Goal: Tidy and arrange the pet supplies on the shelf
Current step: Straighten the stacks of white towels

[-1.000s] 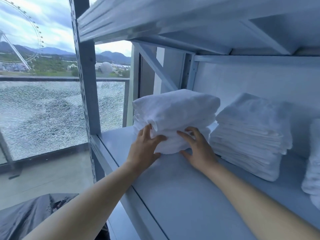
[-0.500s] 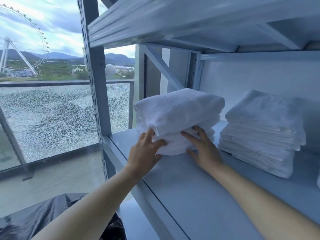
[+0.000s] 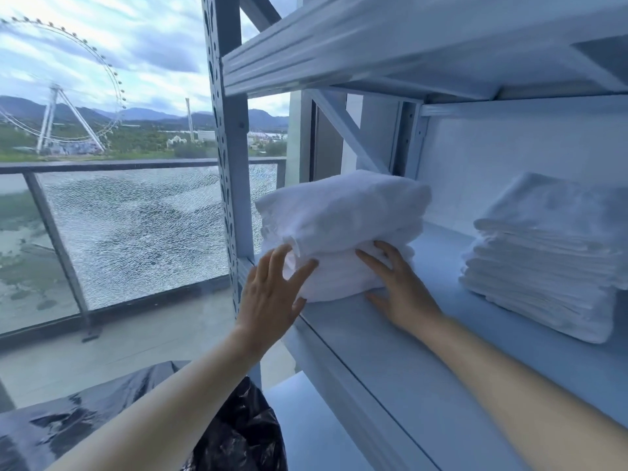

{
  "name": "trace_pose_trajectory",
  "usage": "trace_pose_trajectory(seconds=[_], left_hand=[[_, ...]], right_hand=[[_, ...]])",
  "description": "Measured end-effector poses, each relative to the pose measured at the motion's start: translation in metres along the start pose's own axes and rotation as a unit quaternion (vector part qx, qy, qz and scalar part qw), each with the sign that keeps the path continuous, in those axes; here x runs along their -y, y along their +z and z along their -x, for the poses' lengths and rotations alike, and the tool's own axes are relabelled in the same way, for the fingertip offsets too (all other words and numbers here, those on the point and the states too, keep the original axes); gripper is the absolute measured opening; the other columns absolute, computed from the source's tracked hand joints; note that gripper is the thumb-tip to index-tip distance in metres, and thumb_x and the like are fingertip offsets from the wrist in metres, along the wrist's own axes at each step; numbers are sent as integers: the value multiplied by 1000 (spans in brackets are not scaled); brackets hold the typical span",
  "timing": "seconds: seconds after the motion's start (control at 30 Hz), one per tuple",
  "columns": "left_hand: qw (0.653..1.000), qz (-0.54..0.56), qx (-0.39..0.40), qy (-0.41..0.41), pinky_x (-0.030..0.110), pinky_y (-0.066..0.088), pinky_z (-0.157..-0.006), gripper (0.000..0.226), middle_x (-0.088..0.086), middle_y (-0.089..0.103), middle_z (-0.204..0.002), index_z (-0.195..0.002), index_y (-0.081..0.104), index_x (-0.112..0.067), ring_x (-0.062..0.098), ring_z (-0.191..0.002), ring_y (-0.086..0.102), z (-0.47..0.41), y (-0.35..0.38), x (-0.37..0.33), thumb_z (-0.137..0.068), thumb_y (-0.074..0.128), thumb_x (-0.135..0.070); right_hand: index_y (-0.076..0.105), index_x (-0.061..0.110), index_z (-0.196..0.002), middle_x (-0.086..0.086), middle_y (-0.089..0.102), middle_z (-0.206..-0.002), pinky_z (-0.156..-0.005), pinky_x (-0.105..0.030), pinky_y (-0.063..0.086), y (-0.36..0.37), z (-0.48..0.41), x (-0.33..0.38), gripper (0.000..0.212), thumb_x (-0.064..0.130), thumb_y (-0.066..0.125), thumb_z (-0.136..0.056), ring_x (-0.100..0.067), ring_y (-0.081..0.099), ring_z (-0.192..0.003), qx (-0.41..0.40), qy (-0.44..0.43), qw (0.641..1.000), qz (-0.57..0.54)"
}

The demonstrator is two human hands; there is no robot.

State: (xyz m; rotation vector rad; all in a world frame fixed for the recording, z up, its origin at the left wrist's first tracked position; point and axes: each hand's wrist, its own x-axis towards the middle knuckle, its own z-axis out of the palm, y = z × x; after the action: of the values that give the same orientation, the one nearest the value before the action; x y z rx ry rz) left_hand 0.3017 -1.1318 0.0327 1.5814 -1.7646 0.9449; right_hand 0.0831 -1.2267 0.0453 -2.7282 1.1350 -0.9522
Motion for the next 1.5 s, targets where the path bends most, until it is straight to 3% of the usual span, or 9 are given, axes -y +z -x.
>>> trace_pose_trajectory(seconds=[0.2,0.3,0.43,0.53,0.67,0.93,1.07,1.3,1.5], left_hand=[[999,-27,24,31,52,40,-98,114,21,22,-139,-137,36,-31,41,-131,29,-19,0,-11,-36,90,-30],[997,-3,67,37,56,44,-93,111,20,16,-142,-136,45,-30,49,-129,34,-28,0,-13,-36,92,-28],[992,-1,121,18,50,47,-90,104,22,18,-150,-140,38,-35,46,-135,24,-31,0,-13,-49,88,-32],[995,19,101,17,51,52,-85,99,21,22,-147,-135,46,-31,48,-129,32,-29,0,-13,-45,87,-25],[996,38,78,23,54,50,-86,93,8,11,-142,-133,50,-31,48,-127,34,-29,5,-12,-47,86,-24],[997,71,27,20,59,46,-90,89,9,17,-142,-131,53,-30,51,-127,34,-33,34,-12,-47,84,-27],[996,86,15,2,56,46,-92,86,9,14,-145,-133,49,-31,47,-133,27,-33,43,-13,-54,81,-23],[999,24,-26,-6,68,22,-103,103,14,14,-144,-139,33,-36,38,-136,12,-30,42,-15,-51,86,-44],[998,-41,-42,25,58,10,-109,109,17,13,-147,-142,24,-35,37,-138,11,-29,39,-18,-53,84,-51]], right_hand=[[31,29,-143,-4,19,-150,-90,-42,50,-18,-4,1,76,19,72,-79,-26,29,-134,-68,-9,996,54],[21,33,-145,-3,9,-154,-89,-41,49,-19,-8,-1,88,22,74,-76,-27,24,-137,-79,5,995,67],[-1,46,-141,2,-9,-156,-98,-42,44,-10,-14,-7,105,24,76,-74,-28,19,-139,-46,8,998,46],[-9,50,-137,2,-16,-155,-95,-44,45,1,-18,-8,111,26,77,-72,-32,20,-138,-43,-6,999,26],[-10,48,-138,0,-18,-155,-96,-43,42,12,-22,-10,112,26,76,-70,-30,14,-140,-61,-23,998,7],[-1,46,-141,0,-10,-156,-97,-33,33,28,-29,-24,106,20,76,-73,-30,15,-140,-108,-18,994,-24],[5,45,-141,1,-4,-157,-101,-40,37,28,-30,-29,97,14,71,-77,-30,18,-140,-116,-4,993,-28],[8,42,-142,-1,-1,-157,-99,-43,40,28,-29,-27,95,16,73,-78,-32,22,-137,-126,-4,992,-5],[9,39,-145,-2,-1,-157,-98,-43,41,29,-30,-28,97,16,74,-76,-31,20,-138,-128,-7,992,-3]])
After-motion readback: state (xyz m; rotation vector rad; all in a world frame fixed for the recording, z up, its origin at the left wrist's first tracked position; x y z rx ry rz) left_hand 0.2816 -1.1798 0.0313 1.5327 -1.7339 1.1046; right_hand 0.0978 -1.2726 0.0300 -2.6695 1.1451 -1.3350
